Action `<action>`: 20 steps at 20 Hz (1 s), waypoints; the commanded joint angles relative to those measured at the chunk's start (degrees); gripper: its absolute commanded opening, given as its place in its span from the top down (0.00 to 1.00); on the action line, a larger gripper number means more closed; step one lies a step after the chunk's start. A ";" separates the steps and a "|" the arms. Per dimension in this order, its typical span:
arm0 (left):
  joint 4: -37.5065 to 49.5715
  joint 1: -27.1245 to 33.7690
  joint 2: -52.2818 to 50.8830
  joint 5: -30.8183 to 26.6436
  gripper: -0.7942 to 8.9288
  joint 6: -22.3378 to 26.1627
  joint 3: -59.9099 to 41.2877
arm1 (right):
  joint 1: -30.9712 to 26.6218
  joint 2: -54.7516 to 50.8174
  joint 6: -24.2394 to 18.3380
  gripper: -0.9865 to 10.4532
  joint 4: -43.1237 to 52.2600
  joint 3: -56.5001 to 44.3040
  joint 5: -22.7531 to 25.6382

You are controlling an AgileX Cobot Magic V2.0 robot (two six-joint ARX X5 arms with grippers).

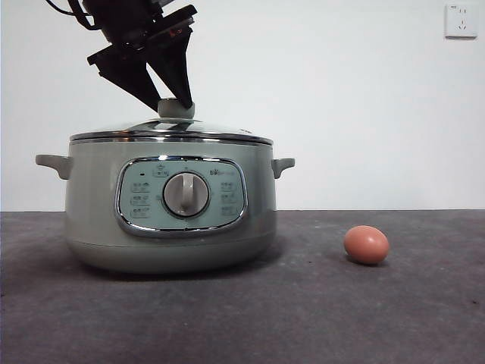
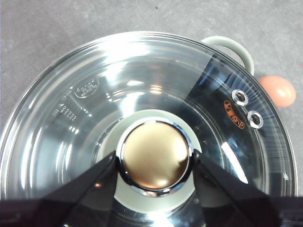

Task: Pick up the egg,open the lid,put the egg in the pot,close the lid

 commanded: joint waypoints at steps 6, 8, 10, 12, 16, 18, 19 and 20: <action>2.93 0.04 -7.02 2.12 0.93 -0.87 0.17 | 0.07 1.55 0.24 0.36 0.57 0.26 -0.17; 3.17 0.46 -9.73 2.12 0.93 -0.87 0.17 | 0.07 2.51 0.26 0.36 1.16 0.26 -0.17; 2.21 0.98 -12.85 2.12 0.93 -0.87 0.17 | 0.07 3.96 1.44 0.36 2.67 0.26 -0.22; 0.15 2.01 -16.72 2.10 0.93 -0.85 0.17 | 0.59 6.27 1.77 0.37 4.26 0.26 -0.22; -3.30 4.90 -25.38 2.03 0.93 -0.83 0.17 | 5.55 14.36 2.86 0.37 7.82 0.26 0.57; -6.08 6.84 -29.38 1.64 0.93 -0.72 0.17 | 9.18 19.52 2.89 0.37 10.14 0.26 3.52; -7.98 7.98 -31.36 1.66 0.93 -0.31 0.17 | 11.21 22.53 2.89 0.37 11.34 0.26 5.53; -9.62 8.90 -32.83 1.64 0.93 0.17 0.17 | 12.50 24.94 2.86 0.37 12.20 0.26 7.13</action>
